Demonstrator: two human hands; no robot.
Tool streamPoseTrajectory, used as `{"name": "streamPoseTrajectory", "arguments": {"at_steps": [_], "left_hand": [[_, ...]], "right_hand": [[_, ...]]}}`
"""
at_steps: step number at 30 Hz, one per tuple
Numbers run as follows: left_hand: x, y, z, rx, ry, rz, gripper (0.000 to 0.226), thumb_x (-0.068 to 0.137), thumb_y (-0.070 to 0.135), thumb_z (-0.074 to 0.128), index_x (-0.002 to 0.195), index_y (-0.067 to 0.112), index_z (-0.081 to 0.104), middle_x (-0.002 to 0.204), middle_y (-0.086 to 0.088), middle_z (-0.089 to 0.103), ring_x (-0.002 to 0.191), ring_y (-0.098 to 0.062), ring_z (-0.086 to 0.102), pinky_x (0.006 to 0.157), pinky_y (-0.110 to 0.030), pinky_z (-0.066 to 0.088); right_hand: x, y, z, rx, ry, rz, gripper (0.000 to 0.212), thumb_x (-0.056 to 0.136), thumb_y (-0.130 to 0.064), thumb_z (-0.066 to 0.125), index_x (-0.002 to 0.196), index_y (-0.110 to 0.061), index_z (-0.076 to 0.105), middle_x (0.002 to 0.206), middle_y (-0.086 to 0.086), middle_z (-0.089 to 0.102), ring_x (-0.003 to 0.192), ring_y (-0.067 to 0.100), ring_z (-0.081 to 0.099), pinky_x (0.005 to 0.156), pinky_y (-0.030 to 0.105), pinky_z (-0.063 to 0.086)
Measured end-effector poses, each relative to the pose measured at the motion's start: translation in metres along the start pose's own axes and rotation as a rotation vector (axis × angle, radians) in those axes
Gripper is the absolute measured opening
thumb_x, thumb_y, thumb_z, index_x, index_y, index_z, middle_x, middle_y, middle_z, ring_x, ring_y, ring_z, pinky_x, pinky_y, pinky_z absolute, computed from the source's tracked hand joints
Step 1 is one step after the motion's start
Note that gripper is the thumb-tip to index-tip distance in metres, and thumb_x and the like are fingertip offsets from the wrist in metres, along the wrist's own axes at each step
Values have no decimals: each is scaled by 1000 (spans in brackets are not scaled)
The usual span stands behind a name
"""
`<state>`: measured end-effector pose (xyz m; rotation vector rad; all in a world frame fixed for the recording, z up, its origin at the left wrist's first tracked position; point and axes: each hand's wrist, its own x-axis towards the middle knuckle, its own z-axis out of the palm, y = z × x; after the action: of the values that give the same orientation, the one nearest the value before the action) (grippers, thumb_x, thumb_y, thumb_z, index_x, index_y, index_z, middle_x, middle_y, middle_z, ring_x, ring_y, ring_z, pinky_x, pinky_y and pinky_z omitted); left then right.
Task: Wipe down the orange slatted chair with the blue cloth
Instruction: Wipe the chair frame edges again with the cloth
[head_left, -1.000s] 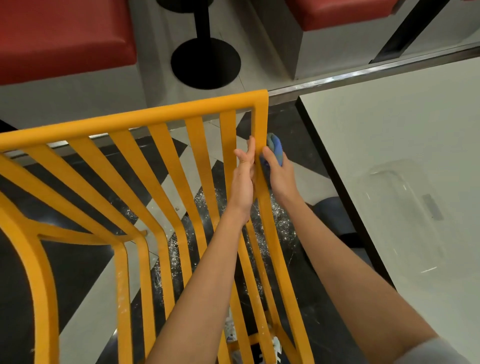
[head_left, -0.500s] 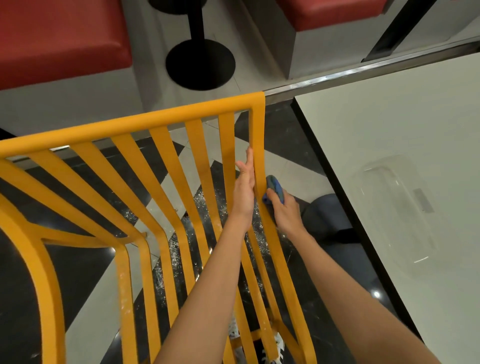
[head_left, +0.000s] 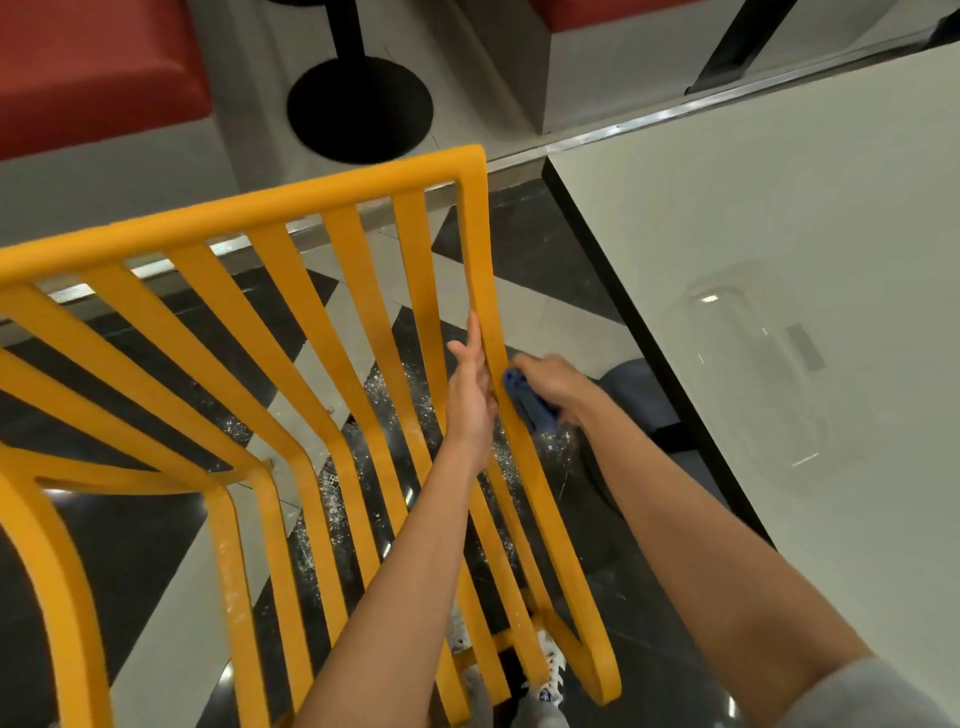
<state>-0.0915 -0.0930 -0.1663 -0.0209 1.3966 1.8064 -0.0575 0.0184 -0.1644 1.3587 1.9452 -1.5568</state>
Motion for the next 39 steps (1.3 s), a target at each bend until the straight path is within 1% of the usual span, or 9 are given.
{"name": "streamPoseTrajectory", "arguments": {"at_steps": [4, 8, 14, 20, 23, 26, 29, 35, 39], "left_hand": [[-2, 0, -1, 0, -42, -22, 67, 88, 69, 18, 150, 45, 23, 158, 12, 30, 148, -15, 21, 117, -46, 15], [-2, 3, -5, 10, -79, -7, 63, 92, 65, 16, 151, 45, 18, 160, 10, 26, 149, -17, 20, 117, -50, 19], [-9, -22, -9, 145, -81, 54, 62, 91, 68, 16, 150, 52, 13, 163, 14, 14, 150, -15, 12, 121, -51, 14], [-60, -82, -7, 227, -83, -18, 72, 82, 81, 23, 147, 58, 6, 162, 19, 11, 148, -8, 14, 121, -47, 15], [-72, -98, -5, 126, -52, -68, 58, 91, 72, 23, 146, 57, 16, 160, 14, 25, 146, -9, 25, 120, -41, 23], [-72, -97, -6, 141, -30, -90, 60, 90, 73, 24, 146, 55, 20, 159, 11, 28, 146, -12, 27, 120, -44, 24], [-71, -95, -7, 116, -33, -109, 67, 90, 66, 21, 153, 43, 15, 159, 9, 27, 144, -11, 29, 117, -36, 29], [-72, -93, -3, 73, -16, -126, 62, 94, 59, 22, 152, 40, 19, 135, 29, 44, 125, 4, 46, 111, -30, 36], [-69, -95, -8, 70, -6, -125, 58, 99, 55, 20, 153, 33, 25, 145, 14, 47, 131, -3, 46, 116, -39, 34]], "right_hand": [[-14, 23, 15, 92, 140, -41, 24, 96, -34, 49, 81, -18, 58, 72, 4, 59, 68, 16, 53, 63, 31, 37], [-33, 72, 17, 78, 40, 147, 31, 93, -38, 50, 69, -19, 51, 61, 4, 46, 58, 16, 44, 60, 33, 32], [-27, 58, 18, 129, 88, -44, 28, 97, -40, 50, 92, -15, 62, 80, 8, 60, 74, 17, 56, 69, 32, 39], [-57, 107, 16, -18, 71, -17, 29, 96, -31, 54, 70, -19, 57, 64, -5, 54, 63, 11, 51, 57, 24, 36], [-57, 119, 29, -36, 87, -187, 26, 97, -36, 55, 115, -19, 64, 102, -1, 69, 94, 15, 65, 74, 15, 49], [-86, 156, 47, 4, 130, -359, 58, 97, -31, 58, 150, -31, 35, 150, -11, 41, 135, 1, 40, 103, 9, 36], [-124, 200, 54, 14, 198, -364, 66, 93, -17, 65, 149, -33, 35, 154, -9, 37, 140, -1, 34, 105, 4, 31], [-92, 168, 45, 98, 247, -374, 57, 87, -19, 72, 141, -22, 51, 126, -8, 63, 109, -1, 61, 89, 18, 53], [-103, 182, 57, 54, 260, -414, 67, 87, -7, 72, 143, -31, 45, 148, -10, 43, 132, -10, 39, 104, 7, 35]]}}
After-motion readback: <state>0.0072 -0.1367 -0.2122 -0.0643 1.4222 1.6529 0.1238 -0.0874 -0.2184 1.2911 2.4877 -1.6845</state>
